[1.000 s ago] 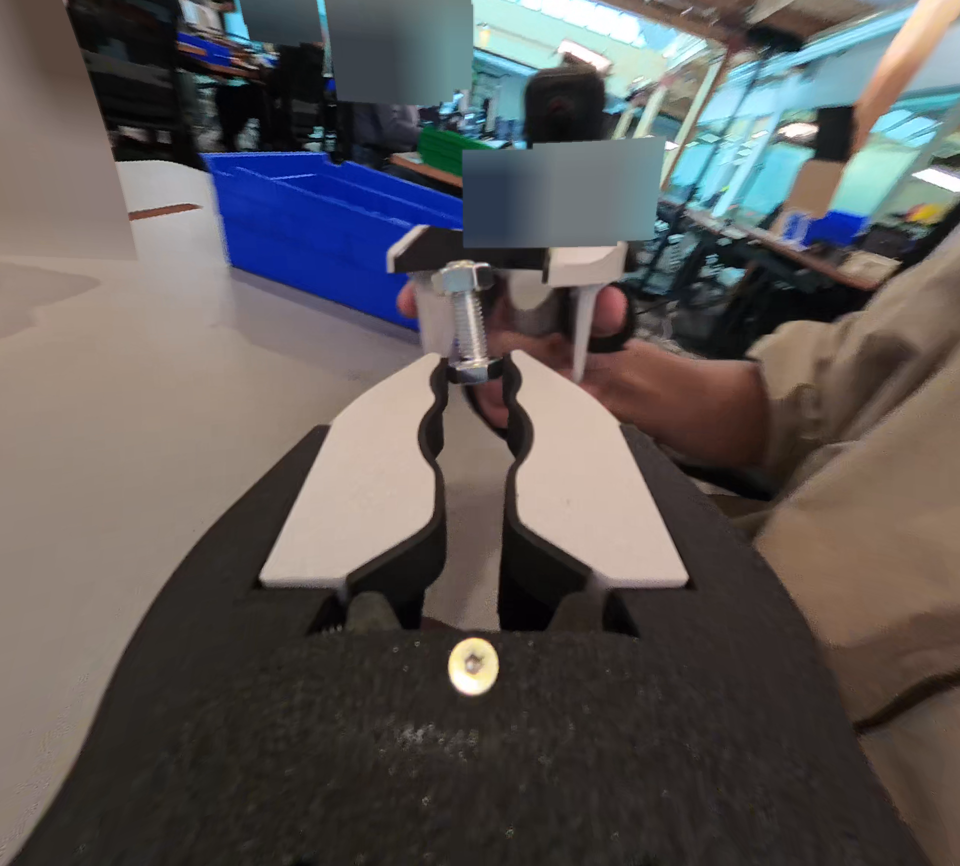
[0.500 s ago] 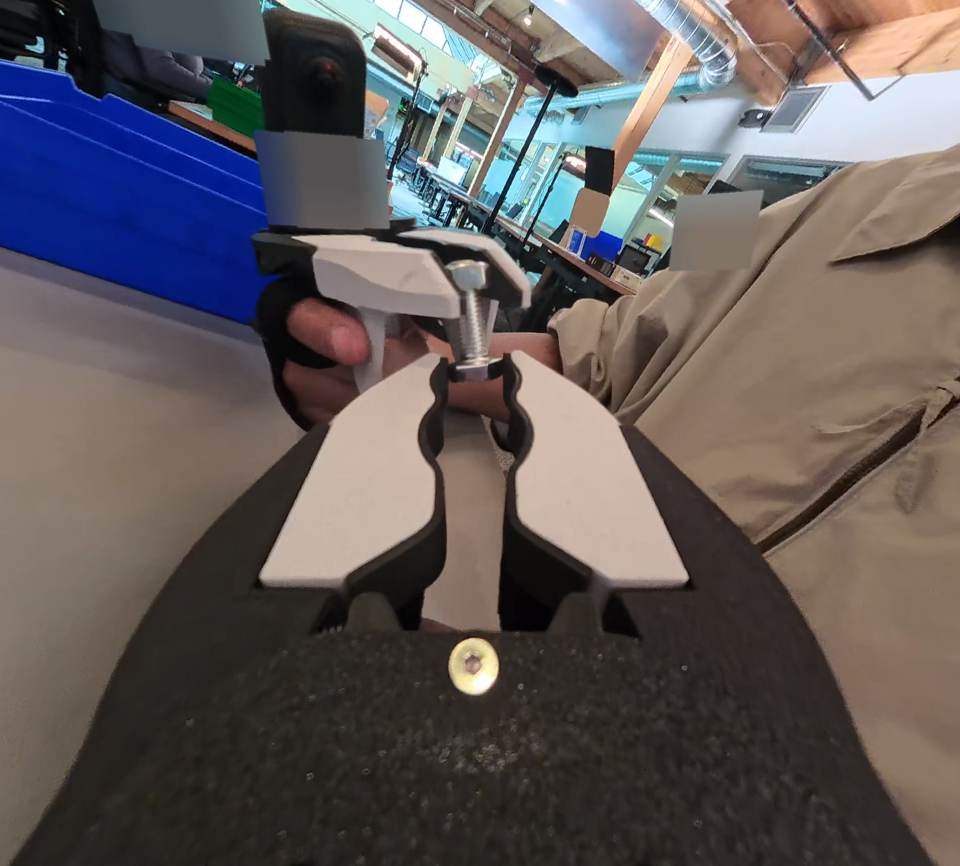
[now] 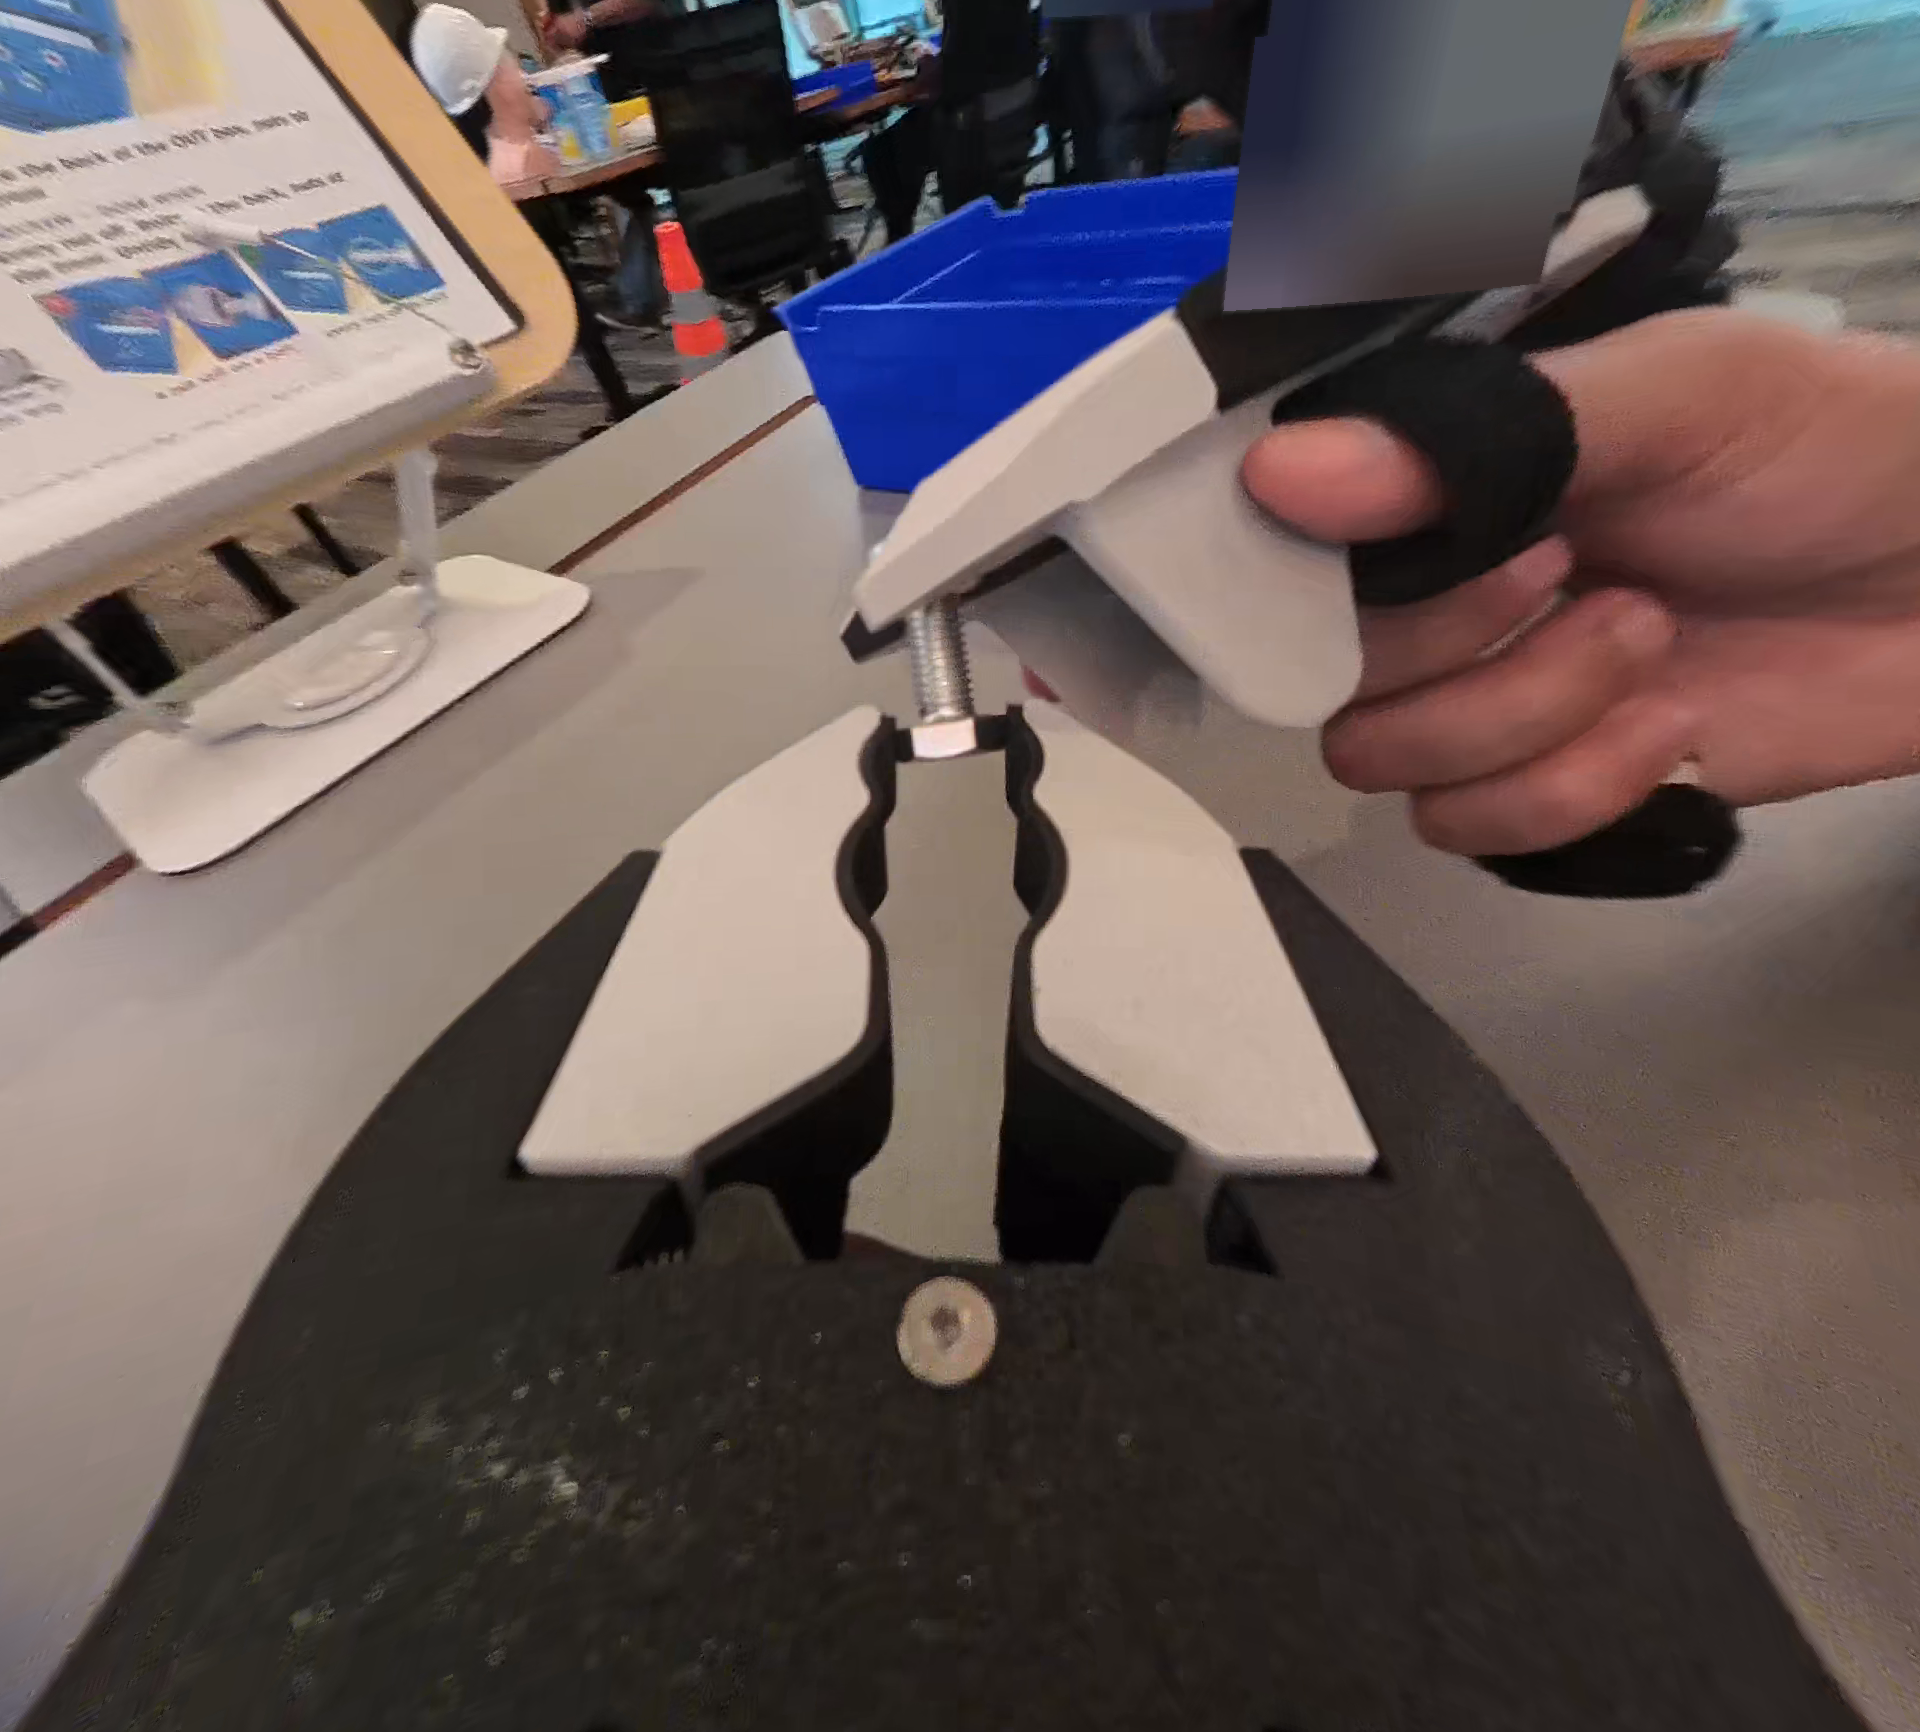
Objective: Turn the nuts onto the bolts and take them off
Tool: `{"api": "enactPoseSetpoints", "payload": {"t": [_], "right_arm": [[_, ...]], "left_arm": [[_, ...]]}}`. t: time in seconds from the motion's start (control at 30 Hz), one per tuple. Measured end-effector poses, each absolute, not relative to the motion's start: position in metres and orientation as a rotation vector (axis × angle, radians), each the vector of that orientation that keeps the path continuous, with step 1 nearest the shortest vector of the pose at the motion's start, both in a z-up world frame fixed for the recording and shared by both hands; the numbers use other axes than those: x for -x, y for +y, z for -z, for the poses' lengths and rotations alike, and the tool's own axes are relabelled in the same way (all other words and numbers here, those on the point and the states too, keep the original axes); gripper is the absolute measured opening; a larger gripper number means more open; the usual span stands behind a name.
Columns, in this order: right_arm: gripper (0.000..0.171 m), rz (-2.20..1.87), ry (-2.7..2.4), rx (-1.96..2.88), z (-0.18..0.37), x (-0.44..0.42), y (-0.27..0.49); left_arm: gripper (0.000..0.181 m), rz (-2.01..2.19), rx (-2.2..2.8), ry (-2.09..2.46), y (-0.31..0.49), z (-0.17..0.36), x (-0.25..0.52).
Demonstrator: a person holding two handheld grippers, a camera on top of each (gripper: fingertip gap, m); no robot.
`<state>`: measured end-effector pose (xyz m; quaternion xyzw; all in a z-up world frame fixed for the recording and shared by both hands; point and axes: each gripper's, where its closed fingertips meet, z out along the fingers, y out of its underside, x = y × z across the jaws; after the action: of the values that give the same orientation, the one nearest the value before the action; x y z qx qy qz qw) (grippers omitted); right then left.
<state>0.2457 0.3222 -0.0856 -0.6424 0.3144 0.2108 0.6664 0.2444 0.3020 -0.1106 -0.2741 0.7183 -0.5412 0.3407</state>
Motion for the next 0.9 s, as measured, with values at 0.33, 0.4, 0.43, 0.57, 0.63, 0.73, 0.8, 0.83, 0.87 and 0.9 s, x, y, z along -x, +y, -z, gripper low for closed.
{"api": "enactPoseSetpoints", "payload": {"t": [0.33,0.4,0.43,0.57,0.63,0.73,0.8,0.83,0.87,0.9], "right_arm": [[0.048,-0.338,0.134,1.445,0.062,-0.229,0.298],[0.053,-0.432,-0.008,1.477,0.065,-0.212,0.297],[0.053,-0.491,-0.047,1.464,0.063,-0.206,0.296],[0.049,-0.646,-0.098,1.351,0.042,-0.196,0.295],[0.056,-0.651,-0.091,1.368,0.042,-0.193,0.297],[0.062,-0.638,-0.061,1.364,0.042,-0.194,0.295],[0.064,-0.631,-0.044,1.361,0.042,-0.194,0.292],[0.062,-0.626,-0.044,1.36,0.043,-0.193,0.29],[0.062,-0.624,-0.04,1.359,0.043,-0.193,0.288],[0.062,-0.619,-0.028,1.359,0.045,-0.194,0.288]], "left_arm": [[0.019,2.113,0.783,1.951,0.286,0.084,-0.216],[0.019,2.242,0.776,1.958,0.282,0.079,-0.209],[0.019,2.337,0.754,1.99,0.279,0.075,-0.201],[0.019,2.435,0.767,1.974,0.279,0.071,-0.198],[0.019,2.412,0.769,1.97,0.283,0.072,-0.2],[0.019,2.406,0.785,1.94,0.289,0.07,-0.203],[0.019,2.4,0.792,1.922,0.29,0.069,-0.205],[0.019,2.408,0.782,1.928,0.289,0.069,-0.204],[0.019,2.406,0.778,1.936,0.288,0.069,-0.203],[0.019,2.388,0.79,1.918,0.289,0.069,-0.205]]}}
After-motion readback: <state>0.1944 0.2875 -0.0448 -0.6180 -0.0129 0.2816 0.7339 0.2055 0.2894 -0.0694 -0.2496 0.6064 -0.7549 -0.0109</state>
